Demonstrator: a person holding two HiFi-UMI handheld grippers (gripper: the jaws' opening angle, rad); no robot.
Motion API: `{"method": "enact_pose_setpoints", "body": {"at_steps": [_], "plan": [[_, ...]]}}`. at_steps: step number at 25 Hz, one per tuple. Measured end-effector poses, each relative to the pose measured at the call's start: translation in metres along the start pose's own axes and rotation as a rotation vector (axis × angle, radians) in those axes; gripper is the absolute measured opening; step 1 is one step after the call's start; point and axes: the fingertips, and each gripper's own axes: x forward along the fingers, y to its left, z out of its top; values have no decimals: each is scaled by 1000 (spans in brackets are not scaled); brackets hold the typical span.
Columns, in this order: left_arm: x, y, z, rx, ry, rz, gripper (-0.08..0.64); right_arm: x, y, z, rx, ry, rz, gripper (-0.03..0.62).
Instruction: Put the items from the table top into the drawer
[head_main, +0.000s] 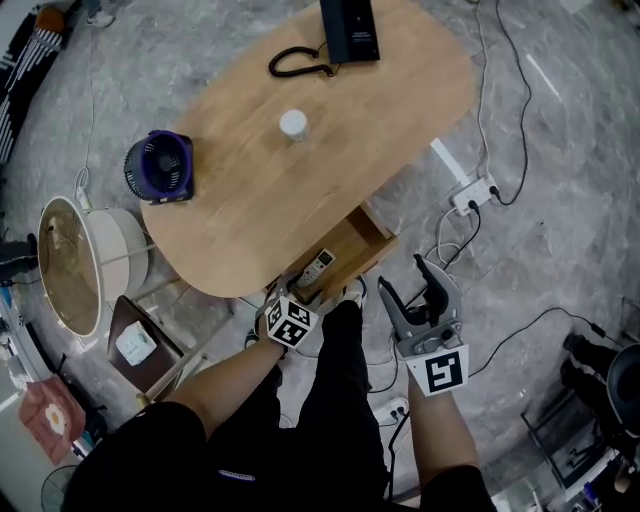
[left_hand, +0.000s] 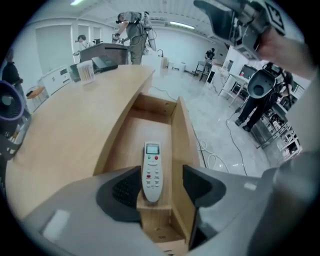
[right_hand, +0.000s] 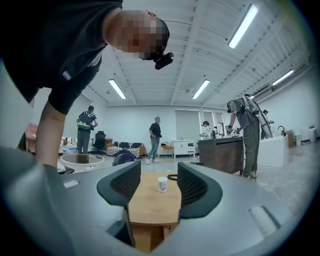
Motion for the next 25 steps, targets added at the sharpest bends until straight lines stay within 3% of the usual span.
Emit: {"method": "enact_pose_setpoints", "body": {"at_steps": [2,5,8,10,16,25], "plan": [[-24,-7,14,13,-84,-19,263,-3,1,-8,-17,22,43,241],[-70,-5,51,9,-301,-20,251,-7,-6,-20,-17,55,56,239],[-116,21,93,-20,-519,33,240,-4,-13,-20,-6,42,38,239],[-138,43,114,-40,-611,82,238,1,-13,-20,-1,37,38,239],[-167,99,146,-127,-745,180,235,32,-8,-18,6,20,63,239],[-197,144,182,-142,-888,269,229,114,-12,-43,-3,43,124,252]]}}
